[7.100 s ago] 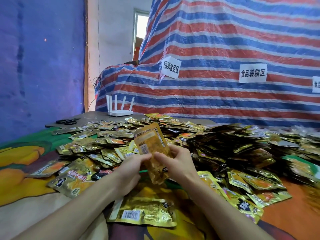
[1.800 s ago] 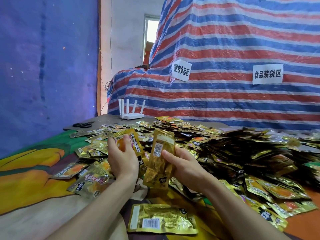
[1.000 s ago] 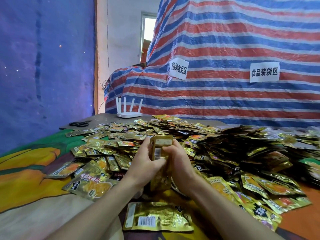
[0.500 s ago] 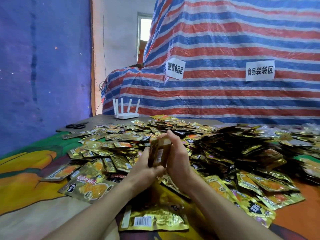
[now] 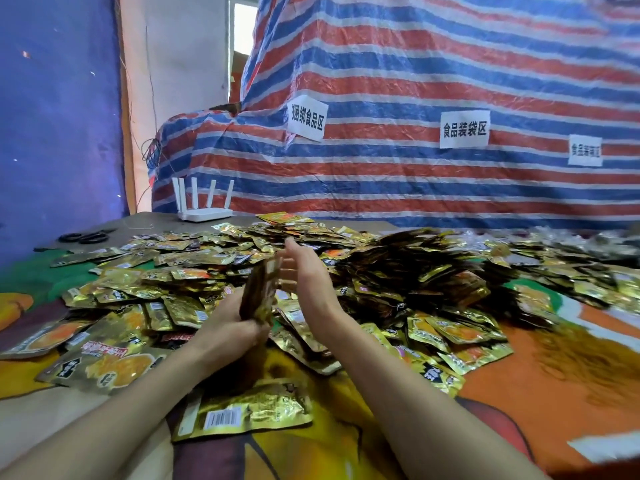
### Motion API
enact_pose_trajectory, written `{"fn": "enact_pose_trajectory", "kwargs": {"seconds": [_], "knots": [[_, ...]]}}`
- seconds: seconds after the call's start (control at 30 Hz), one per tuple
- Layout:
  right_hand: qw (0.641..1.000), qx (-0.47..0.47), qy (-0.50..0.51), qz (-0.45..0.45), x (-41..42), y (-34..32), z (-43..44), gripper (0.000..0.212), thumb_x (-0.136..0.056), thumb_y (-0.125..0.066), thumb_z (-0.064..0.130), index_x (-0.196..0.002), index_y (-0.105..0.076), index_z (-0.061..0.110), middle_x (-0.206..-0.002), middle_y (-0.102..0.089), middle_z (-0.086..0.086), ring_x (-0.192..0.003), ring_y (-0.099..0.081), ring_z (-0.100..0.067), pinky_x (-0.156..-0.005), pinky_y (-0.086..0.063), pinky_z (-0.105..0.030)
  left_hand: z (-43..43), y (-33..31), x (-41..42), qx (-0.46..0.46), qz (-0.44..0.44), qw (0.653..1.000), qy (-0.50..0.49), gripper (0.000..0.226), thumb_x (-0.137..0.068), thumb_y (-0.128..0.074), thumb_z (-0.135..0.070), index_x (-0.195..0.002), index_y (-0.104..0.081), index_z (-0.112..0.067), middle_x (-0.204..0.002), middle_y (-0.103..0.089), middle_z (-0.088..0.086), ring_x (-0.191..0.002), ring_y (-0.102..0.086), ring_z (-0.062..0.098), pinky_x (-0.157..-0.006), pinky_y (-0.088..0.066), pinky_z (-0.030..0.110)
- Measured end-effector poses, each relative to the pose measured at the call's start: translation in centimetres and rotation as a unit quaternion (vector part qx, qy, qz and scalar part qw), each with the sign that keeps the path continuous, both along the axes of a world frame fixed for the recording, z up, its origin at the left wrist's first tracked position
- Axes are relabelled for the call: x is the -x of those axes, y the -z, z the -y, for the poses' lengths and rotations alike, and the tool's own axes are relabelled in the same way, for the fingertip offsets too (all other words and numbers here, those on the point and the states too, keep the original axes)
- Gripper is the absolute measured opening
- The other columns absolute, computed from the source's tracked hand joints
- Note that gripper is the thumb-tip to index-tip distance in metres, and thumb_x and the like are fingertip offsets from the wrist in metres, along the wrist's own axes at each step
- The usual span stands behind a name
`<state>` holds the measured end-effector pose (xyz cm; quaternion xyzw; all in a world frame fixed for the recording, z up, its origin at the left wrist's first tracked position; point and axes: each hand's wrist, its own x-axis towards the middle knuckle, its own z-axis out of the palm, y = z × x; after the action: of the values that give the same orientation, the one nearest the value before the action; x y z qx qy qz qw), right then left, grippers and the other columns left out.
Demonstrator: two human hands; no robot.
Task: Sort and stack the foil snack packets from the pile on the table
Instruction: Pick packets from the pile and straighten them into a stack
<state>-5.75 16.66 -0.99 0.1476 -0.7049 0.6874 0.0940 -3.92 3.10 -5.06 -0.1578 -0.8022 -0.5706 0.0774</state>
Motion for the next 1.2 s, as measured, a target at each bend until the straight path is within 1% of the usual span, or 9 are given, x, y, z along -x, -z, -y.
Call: {"fn": "enact_pose_trajectory", "kwargs": {"seconds": [0.13,0.27,0.33,0.5,0.63,0.77,0.93,1.03,1.2], "knots": [[0.992,-0.113,0.054,-0.03,-0.5,0.2,-3.1,0.033,-0.102,-0.05,0.042,-0.114,-0.062,0.013,-0.11,-0.067,-0.004,-0.104,-0.064,-0.021,-0.091,-0.052,-0.038,-1.0,-0.7,-1.0,-0.051,-0.026,0.998,-0.006,0.049,-0.059,-0.066,-0.018,-0.107,-0.062,-0.011,-0.099,-0.068,0.014,-0.095,-0.065,0.031,-0.085,-0.055,0.049],[0.949,-0.274,0.147,-0.059,-2.1,0.1,-8.9,0.016,-0.095,-0.057,0.03,-0.104,-0.066,0.02,-0.096,-0.067,0.006,-0.088,-0.064,-0.011,-0.072,-0.052,-0.029,-3.5,-1.5,-1.5,-0.086,-0.012,0.995,0.045,0.062,-0.057,-0.07,-0.018,-0.118,-0.058,-0.014,-0.095,-0.069,0.006,-0.093,-0.068,0.018,-0.073,-0.05,0.028],[0.898,-0.373,0.231,-0.034,-2.9,-0.4,-12.7,0.012,-0.089,-0.058,0.024,-0.098,-0.065,0.022,-0.093,-0.067,0.003,-0.087,-0.064,-0.019,-0.075,-0.053,-0.034,-5.1,-2.2,-1.6,-0.095,0.0,0.993,0.07,0.059,-0.057,-0.071,-0.02,-0.115,-0.059,-0.022,-0.091,-0.071,0.001,-0.083,-0.069,0.008,-0.064,-0.049,0.022],[0.722,-0.576,0.367,0.11,-5.8,-0.4,-22.4,0.01,-0.08,-0.059,0.017,-0.08,-0.049,0.017,-0.093,-0.062,-0.006,-0.087,-0.06,-0.032,-0.068,-0.042,-0.034,-7.4,-1.1,-1.7,-0.129,-0.01,0.99,0.057,0.049,-0.056,-0.068,-0.018,-0.104,-0.063,-0.013,-0.089,-0.066,0.006,-0.086,-0.062,0.022,-0.076,-0.046,0.035],[0.646,-0.647,0.374,0.154,-7.1,1.0,-27.3,0.018,-0.088,-0.059,0.018,-0.082,-0.042,0.014,-0.108,-0.059,-0.006,-0.09,-0.062,-0.027,-0.065,-0.046,-0.033,-7.3,0.6,-1.1,-0.175,0.023,0.983,0.047,0.043,-0.053,-0.07,-0.013,-0.096,-0.068,-0.014,-0.081,-0.07,0.001,-0.077,-0.067,0.013,-0.071,-0.046,0.028],[0.639,-0.654,0.381,0.133,-7.1,2.1,-28.5,0.031,-0.092,-0.06,0.015,-0.075,-0.035,0.02,-0.081,-0.044,0.0,-0.079,-0.055,-0.024,-0.069,-0.053,-0.037,-7.0,0.7,-0.8,-0.175,0.023,0.983,0.059,0.048,-0.054,-0.071,-0.013,-0.102,-0.067,-0.017,-0.081,-0.07,-0.004,-0.086,-0.066,0.019,-0.078,-0.046,0.032],[0.626,-0.676,0.364,0.142,-6.8,2.2,-28.3,0.027,-0.093,-0.055,0.009,-0.074,-0.037,0.018,-0.077,-0.043,0.0,-0.08,-0.058,-0.025,-0.06,-0.046,-0.031,-6.7,0.6,-0.9,-0.181,0.018,0.981,0.07,0.054,-0.055,-0.069,-0.011,-0.108,-0.065,-0.017,-0.078,-0.07,-0.004,-0.078,-0.068,0.011,-0.078,-0.046,0.031],[0.629,-0.682,0.346,0.136,-6.6,1.9,-28.6,0.014,-0.093,-0.052,0.005,-0.082,-0.047,0.014,-0.079,-0.047,-0.001,-0.076,-0.055,-0.025,-0.054,-0.041,-0.028,-6.8,0.5,-1.0,-0.18,0.015,0.981,0.075,0.052,-0.055,-0.068,-0.01,-0.107,-0.064,-0.015,-0.077,-0.069,-0.005,-0.082,-0.066,0.015,-0.082,-0.047,0.034],[0.622,-0.695,0.336,0.132,-6.5,2.0,-28.7,0.031,-0.092,-0.055,0.004,-0.071,-0.037,0.019,-0.078,-0.047,0.0,-0.074,-0.055,-0.022,-0.054,-0.041,-0.027,-6.8,0.2,-1.1,-0.185,0.014,0.98,0.077,0.046,-0.055,-0.067,-0.01,-0.101,-0.065,-0.013,-0.075,-0.067,-0.004,-0.084,-0.065,0.019,-0.083,-0.048,0.036]]}}
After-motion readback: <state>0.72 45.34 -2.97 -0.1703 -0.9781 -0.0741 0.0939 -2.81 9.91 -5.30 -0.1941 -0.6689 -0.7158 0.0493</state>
